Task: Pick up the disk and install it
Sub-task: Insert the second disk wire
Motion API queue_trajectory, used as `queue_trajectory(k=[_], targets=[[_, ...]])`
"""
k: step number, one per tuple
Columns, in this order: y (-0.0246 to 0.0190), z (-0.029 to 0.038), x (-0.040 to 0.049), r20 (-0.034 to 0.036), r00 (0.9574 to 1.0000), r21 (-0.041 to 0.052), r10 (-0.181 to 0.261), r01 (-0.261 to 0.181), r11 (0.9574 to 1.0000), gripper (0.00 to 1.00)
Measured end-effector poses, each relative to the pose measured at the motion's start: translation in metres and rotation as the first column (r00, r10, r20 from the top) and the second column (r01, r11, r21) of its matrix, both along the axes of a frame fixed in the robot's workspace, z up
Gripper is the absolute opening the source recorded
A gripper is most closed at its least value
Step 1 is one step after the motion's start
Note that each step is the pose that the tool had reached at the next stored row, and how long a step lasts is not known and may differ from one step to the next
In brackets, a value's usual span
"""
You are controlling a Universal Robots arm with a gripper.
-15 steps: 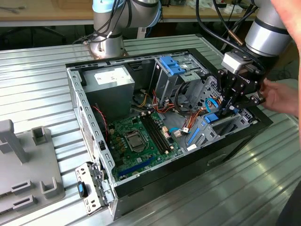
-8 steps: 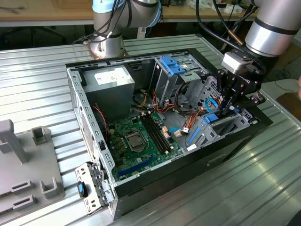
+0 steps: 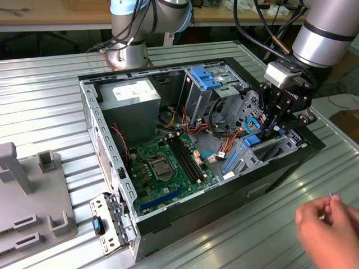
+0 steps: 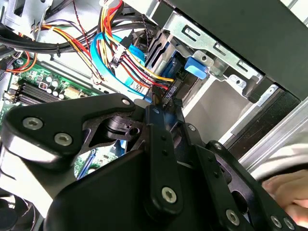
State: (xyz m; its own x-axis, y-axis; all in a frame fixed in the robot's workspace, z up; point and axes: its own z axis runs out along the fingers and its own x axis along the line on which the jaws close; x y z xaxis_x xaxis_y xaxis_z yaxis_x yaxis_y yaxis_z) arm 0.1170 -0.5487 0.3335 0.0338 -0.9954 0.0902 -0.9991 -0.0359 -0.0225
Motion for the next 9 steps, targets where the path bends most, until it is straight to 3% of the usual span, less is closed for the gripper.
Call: queue_trajectory(k=[9], targets=[[0.0000,0.0000,0.0000,0.0000,1.0000,0.0000,0.000,0.000,1.0000,0.23]])
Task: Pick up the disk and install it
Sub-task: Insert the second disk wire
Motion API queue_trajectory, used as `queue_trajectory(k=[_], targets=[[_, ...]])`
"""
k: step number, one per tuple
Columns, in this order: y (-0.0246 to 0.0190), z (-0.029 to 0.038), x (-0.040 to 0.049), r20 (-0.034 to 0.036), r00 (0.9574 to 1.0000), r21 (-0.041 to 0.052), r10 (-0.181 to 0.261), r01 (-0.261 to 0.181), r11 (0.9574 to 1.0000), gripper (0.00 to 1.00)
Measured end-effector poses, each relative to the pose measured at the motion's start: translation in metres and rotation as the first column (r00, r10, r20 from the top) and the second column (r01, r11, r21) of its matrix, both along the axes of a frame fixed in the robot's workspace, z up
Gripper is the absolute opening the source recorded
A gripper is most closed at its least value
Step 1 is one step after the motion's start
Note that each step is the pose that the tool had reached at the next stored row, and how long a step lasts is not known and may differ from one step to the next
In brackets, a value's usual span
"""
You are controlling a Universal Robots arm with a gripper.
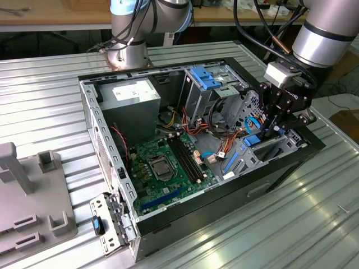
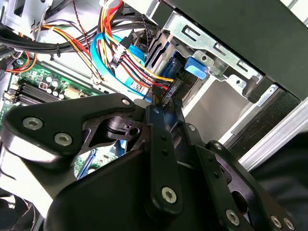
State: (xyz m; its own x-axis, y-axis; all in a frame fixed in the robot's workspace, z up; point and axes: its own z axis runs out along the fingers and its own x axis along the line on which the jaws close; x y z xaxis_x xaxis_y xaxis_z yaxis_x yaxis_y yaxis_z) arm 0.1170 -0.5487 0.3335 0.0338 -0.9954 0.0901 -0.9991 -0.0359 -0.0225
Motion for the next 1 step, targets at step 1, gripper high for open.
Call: queue_trajectory(k=[1], targets=[[0.0000,0.0000,0.0000,0.0000,1.0000,-0.0001,0.000,0.000,1.0000,0.23]])
